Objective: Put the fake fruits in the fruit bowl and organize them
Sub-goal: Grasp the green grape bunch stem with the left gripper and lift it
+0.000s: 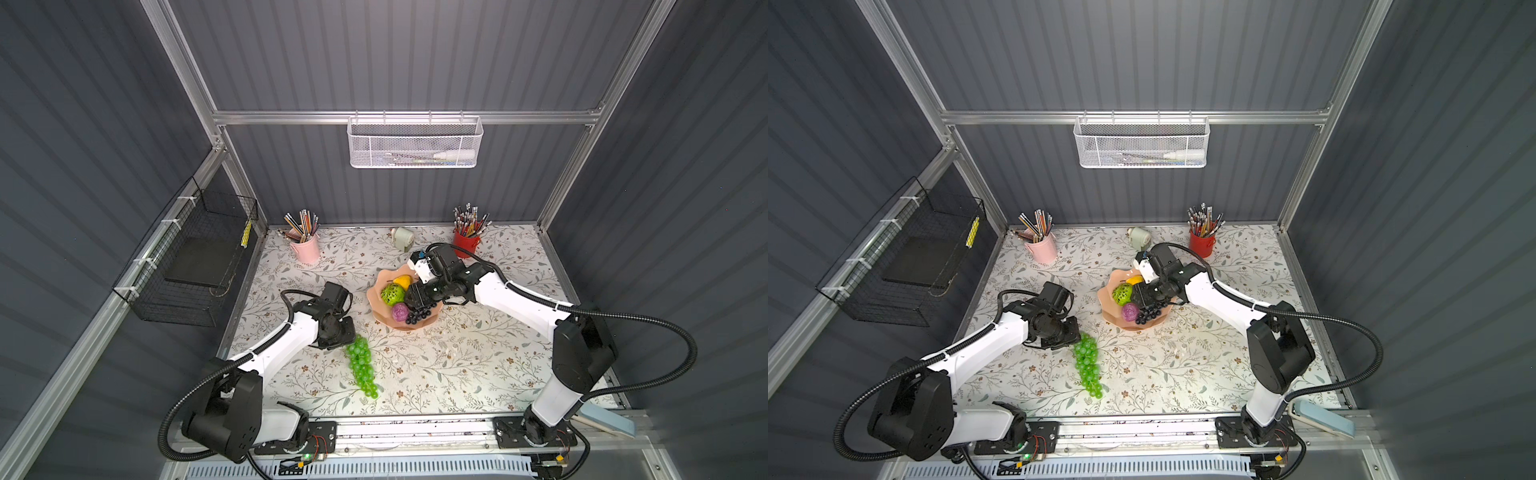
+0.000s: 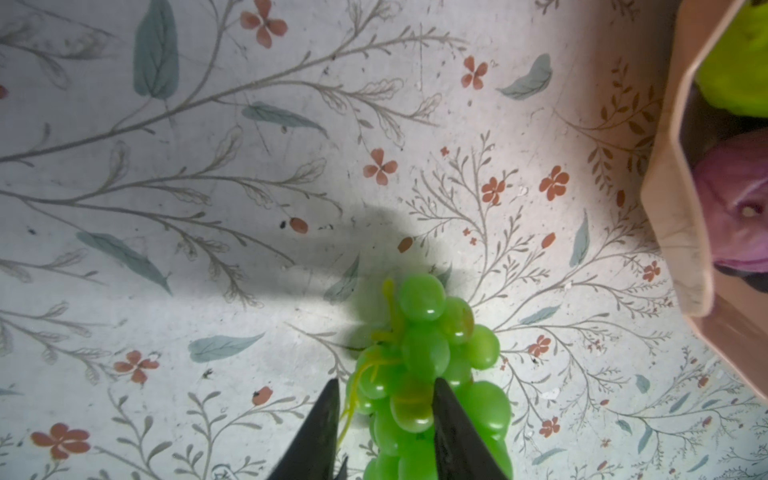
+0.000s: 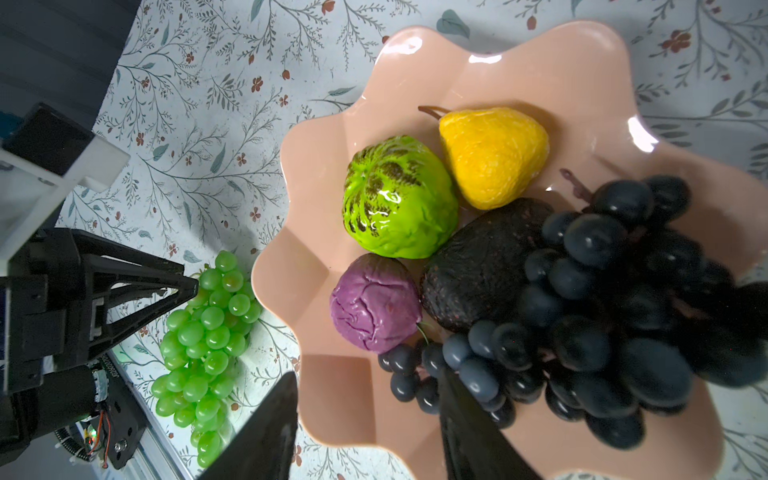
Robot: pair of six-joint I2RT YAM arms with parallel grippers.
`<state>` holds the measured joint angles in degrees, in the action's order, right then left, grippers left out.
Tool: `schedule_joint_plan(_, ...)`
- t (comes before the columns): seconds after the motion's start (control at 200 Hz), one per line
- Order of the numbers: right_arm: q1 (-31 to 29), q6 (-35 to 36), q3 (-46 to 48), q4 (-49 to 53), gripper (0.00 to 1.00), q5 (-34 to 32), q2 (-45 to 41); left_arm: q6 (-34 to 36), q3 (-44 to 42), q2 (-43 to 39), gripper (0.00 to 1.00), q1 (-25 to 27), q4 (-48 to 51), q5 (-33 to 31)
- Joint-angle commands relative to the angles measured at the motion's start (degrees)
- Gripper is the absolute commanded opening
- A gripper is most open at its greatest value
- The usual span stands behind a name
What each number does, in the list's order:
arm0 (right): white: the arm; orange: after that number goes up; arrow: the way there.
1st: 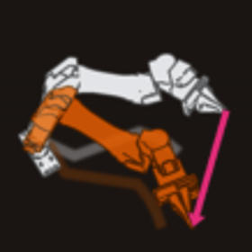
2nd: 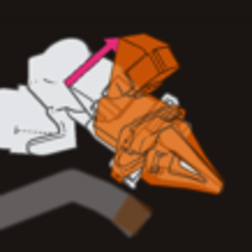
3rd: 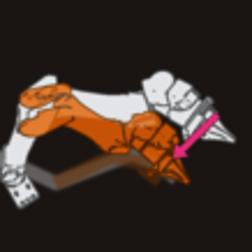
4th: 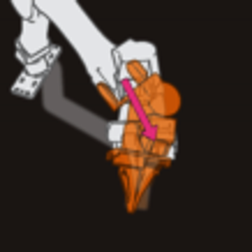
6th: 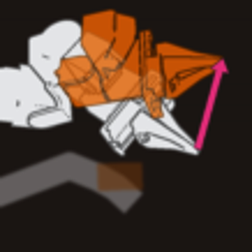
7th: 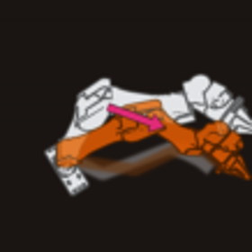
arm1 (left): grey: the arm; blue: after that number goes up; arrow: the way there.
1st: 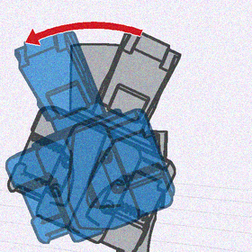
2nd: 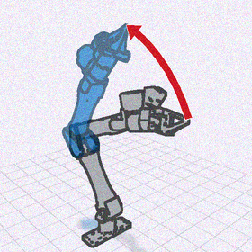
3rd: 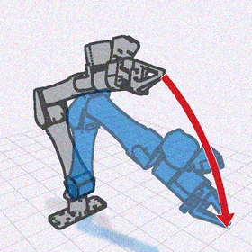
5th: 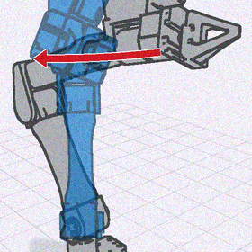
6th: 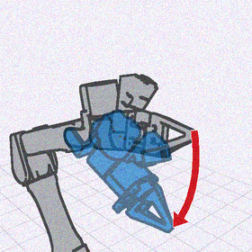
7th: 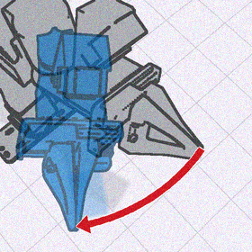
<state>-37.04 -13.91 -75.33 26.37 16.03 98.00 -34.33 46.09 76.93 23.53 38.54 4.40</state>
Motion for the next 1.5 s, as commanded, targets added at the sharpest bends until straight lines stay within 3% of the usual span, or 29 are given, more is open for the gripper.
schedule_joint_plan(0.0, -0.47, 0.29, 0.26, 0.17, 0.56, -0.48, 1.13, -0.30, -1.16, 0.67, 0.36, -0.36, 0.33, 1.60)
schedule_joint_plan(0.18, -0.61, 0.29, -0.33, 0.17, 0.56, -0.29, 1.72, -0.95, -2.60, 0.52, 0.33, -0.40, -1.19, 3.81)
schedule_joint_plan(0.25, -0.71, 0.22, -0.48, 0.10, 0.56, -0.21, 1.95, -1.48, -2.73, -0.02, 0.26, -0.41, -1.02, 3.59)
schedule_joint_plan(0.58, -0.84, 0.45, -0.78, -0.12, 0.56, -0.04, 2.63, -2.59, -2.12, -2.31, 0.25, -0.41, 1.09, 1.83)
schedule_joint_plan(0.7, -0.90, 0.42, -0.87, -0.33, 0.56, -0.06, 2.56, -2.98, -1.88, -2.94, 0.12, -0.44, 1.19, 1.10)
schedule_joint_plan(0.976, -0.92, 0.64, -1.36, -0.60, 0.56, 0.23, 3.18, -2.77, -1.24, -3.52, 0.06, -0.42, 2.54, -0.05)
schedule_joint_plan(1.051, -0.93, 0.70, -1.59, -0.49, 0.56, 0.31, 3.39, -2.76, -0.87, -3.86, 0.00, -0.50, 2.87, -0.27)
schedule_joint_plan(1.286, -0.95, 0.88, -1.14, -0.70, 0.56, -0.03, 2.64, -2.91, 2.28, -8.19, 0.00, -0.57, 5.23, -2.63)
schedule_joint_plan(1.496, -0.85, 0.72, 0.84, -2.55, 0.56, -2.42, 0.00, -2.46, 7.12, -8.08, 0.00, -0.59, 8.55, -1.01)
